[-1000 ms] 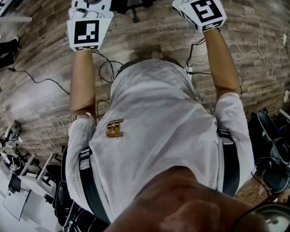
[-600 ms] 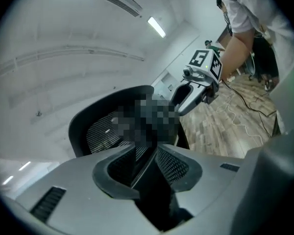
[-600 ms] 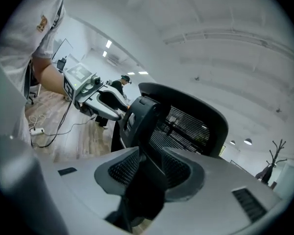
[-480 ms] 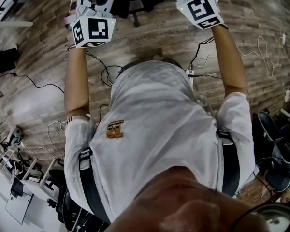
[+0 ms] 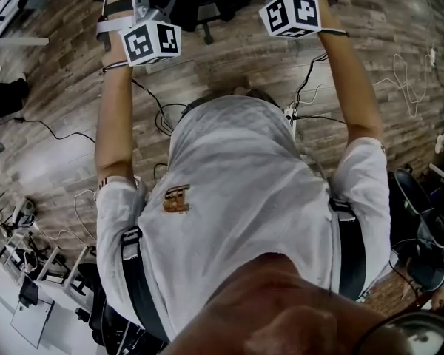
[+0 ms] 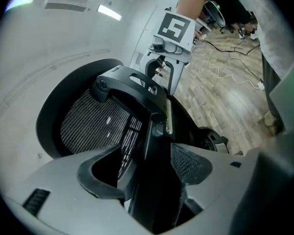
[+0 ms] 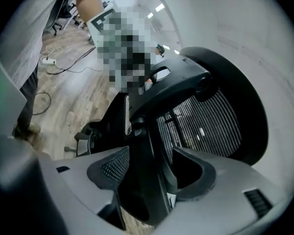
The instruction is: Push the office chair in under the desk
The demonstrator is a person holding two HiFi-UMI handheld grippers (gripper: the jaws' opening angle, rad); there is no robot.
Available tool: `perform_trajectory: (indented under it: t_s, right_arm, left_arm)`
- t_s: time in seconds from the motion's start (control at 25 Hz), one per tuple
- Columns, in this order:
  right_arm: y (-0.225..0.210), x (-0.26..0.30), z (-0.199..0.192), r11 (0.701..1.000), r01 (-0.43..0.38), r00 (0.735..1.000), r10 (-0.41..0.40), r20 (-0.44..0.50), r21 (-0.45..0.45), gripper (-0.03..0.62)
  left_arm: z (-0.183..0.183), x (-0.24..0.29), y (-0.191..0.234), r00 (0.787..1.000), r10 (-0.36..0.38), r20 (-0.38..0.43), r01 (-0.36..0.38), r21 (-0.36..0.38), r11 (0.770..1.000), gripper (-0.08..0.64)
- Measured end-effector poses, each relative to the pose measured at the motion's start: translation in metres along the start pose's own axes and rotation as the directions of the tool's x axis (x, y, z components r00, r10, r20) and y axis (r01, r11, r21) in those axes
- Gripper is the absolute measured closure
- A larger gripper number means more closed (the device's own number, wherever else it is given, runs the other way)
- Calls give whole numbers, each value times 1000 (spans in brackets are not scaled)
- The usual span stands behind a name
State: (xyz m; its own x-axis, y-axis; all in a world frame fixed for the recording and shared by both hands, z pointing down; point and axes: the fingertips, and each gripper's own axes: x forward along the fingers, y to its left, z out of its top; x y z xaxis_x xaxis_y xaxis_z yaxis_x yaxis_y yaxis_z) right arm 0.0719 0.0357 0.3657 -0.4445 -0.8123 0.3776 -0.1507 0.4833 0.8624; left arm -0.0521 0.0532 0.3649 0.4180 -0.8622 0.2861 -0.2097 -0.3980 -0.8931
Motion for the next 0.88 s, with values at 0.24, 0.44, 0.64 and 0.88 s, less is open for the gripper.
perform_trajectory:
  t_s: [0.24, 0.44, 0.64, 0.88]
  right_arm:
    - [7, 20, -5, 989, 21, 997, -31, -64, -145, 333]
    - [7, 33, -7, 981, 49, 993, -68, -96, -190, 333]
    - [7, 45, -13, 970, 73, 988, -102, -116, -231, 333]
    - [1, 59, -13, 962, 107, 984, -139, -112, -252, 334]
  left_arm:
    - [-10, 13, -3, 999, 11, -35, -8, 90, 996, 235]
    - [-18, 20, -4, 999, 17, -45, -12, 106, 994, 233]
    - [-24, 25, -6, 999, 11, -31, -8, 90, 996, 233]
    - [-31, 32, 1, 1000, 24, -12, -23, 93, 995, 235]
